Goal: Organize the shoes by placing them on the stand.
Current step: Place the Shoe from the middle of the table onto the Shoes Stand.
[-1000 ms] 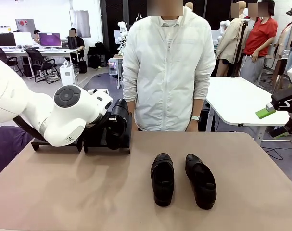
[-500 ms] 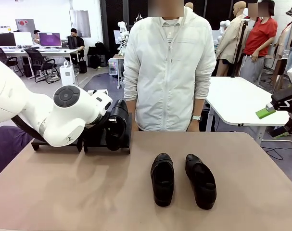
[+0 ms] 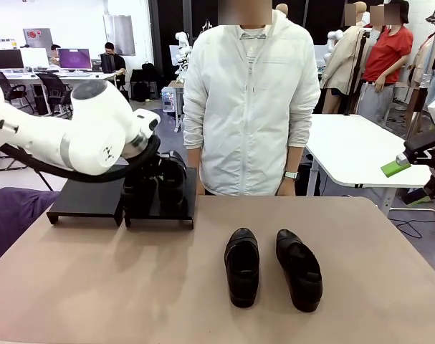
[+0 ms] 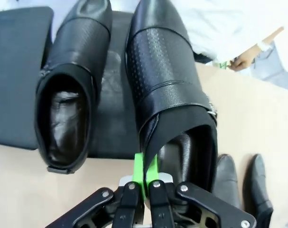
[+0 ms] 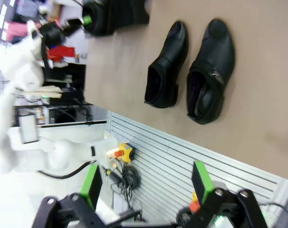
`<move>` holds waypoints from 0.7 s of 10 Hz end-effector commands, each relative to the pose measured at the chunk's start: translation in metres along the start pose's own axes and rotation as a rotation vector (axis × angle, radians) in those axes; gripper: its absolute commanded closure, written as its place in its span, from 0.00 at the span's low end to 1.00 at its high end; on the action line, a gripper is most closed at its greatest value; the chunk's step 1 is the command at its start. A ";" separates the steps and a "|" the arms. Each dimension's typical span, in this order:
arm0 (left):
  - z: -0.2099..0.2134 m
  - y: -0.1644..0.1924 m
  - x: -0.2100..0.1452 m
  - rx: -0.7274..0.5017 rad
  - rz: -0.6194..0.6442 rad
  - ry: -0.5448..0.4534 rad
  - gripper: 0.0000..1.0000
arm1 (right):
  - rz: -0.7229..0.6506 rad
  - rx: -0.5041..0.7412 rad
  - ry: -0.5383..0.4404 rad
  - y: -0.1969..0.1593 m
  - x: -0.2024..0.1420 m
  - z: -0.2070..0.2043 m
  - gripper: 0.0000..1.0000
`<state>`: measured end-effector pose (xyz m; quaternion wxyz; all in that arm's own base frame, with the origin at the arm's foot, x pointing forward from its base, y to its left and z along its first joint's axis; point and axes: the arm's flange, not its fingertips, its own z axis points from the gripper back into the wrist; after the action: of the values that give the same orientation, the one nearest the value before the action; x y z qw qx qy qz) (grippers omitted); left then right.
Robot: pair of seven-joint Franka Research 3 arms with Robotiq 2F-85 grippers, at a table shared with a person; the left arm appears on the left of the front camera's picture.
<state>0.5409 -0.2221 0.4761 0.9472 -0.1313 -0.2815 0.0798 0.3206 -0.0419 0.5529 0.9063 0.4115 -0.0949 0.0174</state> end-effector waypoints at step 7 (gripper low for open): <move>-0.070 -0.012 0.025 -0.014 0.033 -0.146 1.00 | 0.018 0.004 0.006 -0.001 0.001 0.003 0.00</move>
<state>0.5477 -0.2104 0.4647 0.9326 -0.1299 -0.3235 0.0932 0.3206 -0.0420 0.5529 0.9063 0.4115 -0.0948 0.0174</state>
